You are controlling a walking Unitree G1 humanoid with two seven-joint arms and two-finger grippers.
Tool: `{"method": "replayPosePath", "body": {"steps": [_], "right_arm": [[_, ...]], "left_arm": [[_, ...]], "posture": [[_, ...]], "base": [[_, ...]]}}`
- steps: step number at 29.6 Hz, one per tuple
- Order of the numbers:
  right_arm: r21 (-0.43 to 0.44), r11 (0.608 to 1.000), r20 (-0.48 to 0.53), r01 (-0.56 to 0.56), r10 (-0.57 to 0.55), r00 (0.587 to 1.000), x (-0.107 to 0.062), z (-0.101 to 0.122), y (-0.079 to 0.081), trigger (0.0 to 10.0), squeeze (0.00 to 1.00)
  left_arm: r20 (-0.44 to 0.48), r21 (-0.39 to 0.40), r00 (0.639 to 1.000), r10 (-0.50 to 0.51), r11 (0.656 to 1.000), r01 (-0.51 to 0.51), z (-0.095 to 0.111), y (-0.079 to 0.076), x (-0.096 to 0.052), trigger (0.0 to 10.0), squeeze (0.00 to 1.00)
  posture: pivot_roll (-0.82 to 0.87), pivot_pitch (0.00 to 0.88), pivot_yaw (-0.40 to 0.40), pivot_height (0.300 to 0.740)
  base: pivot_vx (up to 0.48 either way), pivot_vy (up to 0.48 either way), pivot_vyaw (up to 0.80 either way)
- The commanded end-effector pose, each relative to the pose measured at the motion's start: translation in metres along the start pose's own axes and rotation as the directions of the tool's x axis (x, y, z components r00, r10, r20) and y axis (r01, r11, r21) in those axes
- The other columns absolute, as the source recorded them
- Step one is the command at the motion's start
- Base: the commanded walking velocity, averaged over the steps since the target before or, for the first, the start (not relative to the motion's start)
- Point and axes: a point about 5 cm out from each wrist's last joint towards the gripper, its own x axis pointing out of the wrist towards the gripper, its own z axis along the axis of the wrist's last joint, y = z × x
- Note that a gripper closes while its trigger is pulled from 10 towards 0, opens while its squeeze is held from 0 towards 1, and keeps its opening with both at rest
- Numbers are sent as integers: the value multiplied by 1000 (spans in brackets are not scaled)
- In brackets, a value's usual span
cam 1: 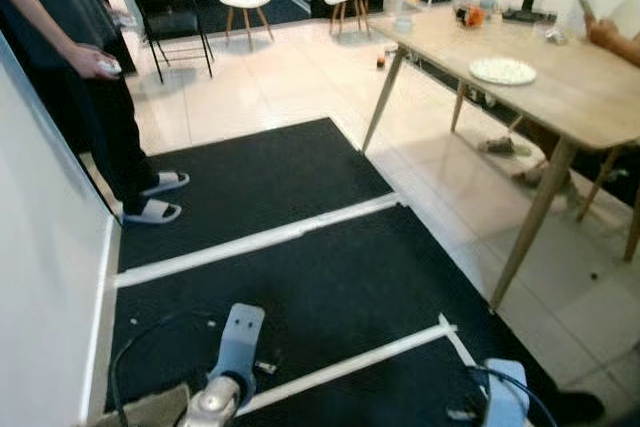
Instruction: Restocking fridge
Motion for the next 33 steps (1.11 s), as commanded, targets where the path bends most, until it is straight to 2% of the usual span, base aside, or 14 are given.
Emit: {"method": "replayPosePath", "body": {"steps": [1, 33], "right_arm": [[4, 1000, 2, -6, 6, 1000, 1, 2, 2, 10000, 0], [-21, 999, 26, -38, 39, 999, 4, 11, 6, 10000, 0]], "left_arm": [[-2, -12, 1000, 0, 1000, 0, -1, -1, 0, 10000, 0], [-9, -29, 1000, 10, 1000, -10, -2, -2, 0, 10000, 0]], "posture": [[-79, 11, 49, 734], [-80, 25, 34, 734]], "base": [[334, 0, 0], [334, 0, 0]]}}
